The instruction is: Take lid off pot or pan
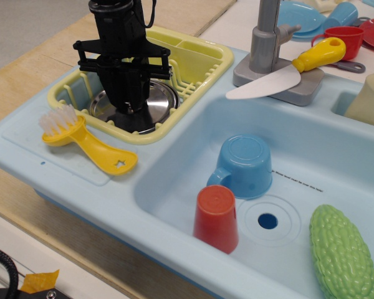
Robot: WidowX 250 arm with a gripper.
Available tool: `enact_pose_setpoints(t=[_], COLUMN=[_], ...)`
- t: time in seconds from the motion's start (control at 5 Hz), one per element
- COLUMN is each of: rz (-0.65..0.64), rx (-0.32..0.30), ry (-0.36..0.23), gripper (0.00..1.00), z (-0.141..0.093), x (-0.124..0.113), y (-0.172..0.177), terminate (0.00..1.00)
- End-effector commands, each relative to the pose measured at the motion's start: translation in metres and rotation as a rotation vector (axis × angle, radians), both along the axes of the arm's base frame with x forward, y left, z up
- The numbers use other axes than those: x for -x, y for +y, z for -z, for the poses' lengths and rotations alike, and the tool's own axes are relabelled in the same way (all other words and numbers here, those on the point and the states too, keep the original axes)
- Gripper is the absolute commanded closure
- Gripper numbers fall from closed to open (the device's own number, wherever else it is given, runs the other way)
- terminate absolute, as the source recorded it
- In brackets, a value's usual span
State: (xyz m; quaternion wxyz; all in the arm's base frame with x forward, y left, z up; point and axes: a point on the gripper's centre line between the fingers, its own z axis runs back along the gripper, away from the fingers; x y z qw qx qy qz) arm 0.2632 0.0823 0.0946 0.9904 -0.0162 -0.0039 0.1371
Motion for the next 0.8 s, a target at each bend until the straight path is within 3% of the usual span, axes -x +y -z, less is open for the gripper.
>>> enact_pose_setpoints(t=[0.0,0.4,0.6], rz=[-0.026,-0.023,0.042], rx=[-0.074,-0.129,-0.142], ry=[-0.053,-0.12,-0.114], gripper=[1.0,1.0,1.0], z=[-0.031,-0.064,-0.072], x=[-0.002,-0.03,-0.057], y=[-0.005,-0.013,-0.014], terminate=[0.0,0.0,0.0])
